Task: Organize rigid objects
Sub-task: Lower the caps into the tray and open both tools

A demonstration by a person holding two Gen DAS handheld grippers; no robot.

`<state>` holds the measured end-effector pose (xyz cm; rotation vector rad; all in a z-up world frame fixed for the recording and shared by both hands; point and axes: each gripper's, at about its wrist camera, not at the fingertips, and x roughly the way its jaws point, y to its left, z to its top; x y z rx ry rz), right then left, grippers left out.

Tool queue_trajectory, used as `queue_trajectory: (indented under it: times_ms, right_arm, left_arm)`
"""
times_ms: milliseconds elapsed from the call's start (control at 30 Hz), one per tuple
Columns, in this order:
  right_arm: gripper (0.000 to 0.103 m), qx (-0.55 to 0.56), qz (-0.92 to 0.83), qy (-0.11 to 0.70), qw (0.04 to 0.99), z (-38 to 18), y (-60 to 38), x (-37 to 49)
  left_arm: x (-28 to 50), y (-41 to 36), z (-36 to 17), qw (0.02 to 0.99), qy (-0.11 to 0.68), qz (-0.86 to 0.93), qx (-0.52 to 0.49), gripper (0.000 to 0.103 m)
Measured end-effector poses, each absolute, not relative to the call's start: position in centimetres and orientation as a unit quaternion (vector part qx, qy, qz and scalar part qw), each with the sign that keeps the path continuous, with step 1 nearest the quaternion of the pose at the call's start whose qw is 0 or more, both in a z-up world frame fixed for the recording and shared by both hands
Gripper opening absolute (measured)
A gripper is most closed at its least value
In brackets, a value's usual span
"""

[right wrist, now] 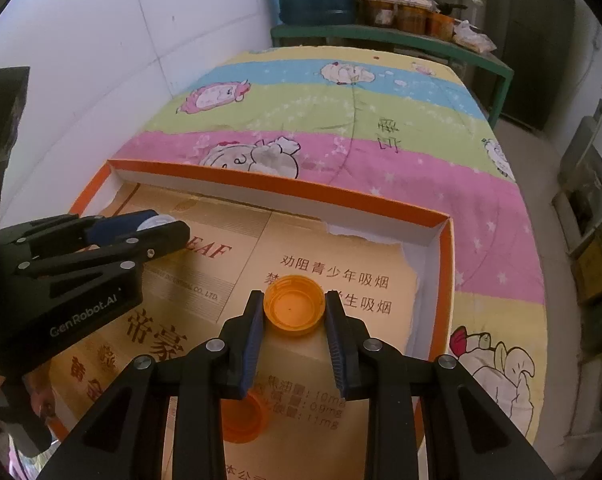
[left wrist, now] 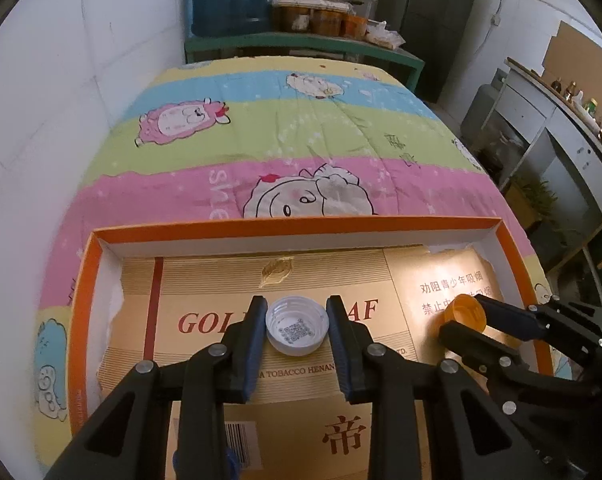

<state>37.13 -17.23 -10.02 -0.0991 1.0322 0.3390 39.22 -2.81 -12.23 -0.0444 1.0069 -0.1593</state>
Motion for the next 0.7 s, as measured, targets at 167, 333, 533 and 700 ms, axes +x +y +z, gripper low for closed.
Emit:
queue_trajectory:
  times_ms: [167, 333, 533, 700]
  right_arm:
    - [0.031, -0.047, 0.162, 0.497, 0.851, -10.2, -17.1, 37.3]
    - [0.044, -0.032, 0.166, 0.493, 0.853, -10.0, -17.5, 36.9]
    - [0.045, -0.015, 0.169, 0.478, 0.862, -9.2, -18.0, 36.2]
    - [0.045, -0.003, 0.172, 0.456, 0.873, -7.8, -18.3, 34.9]
  left_arm:
    - [39.2, -2.9, -12.2, 0.871, 0.484, -0.081, -0.019, 0.031]
    - [38.9, -2.4, -11.8, 0.875, 0.476, -0.084, -0.031, 0.044]
    - [37.9, -2.3, -10.7, 0.882, 0.461, -0.093, -0.035, 0.055]
    - [36.8, -2.4, -9.1, 0.891, 0.441, -0.103, -0.035, 0.055]
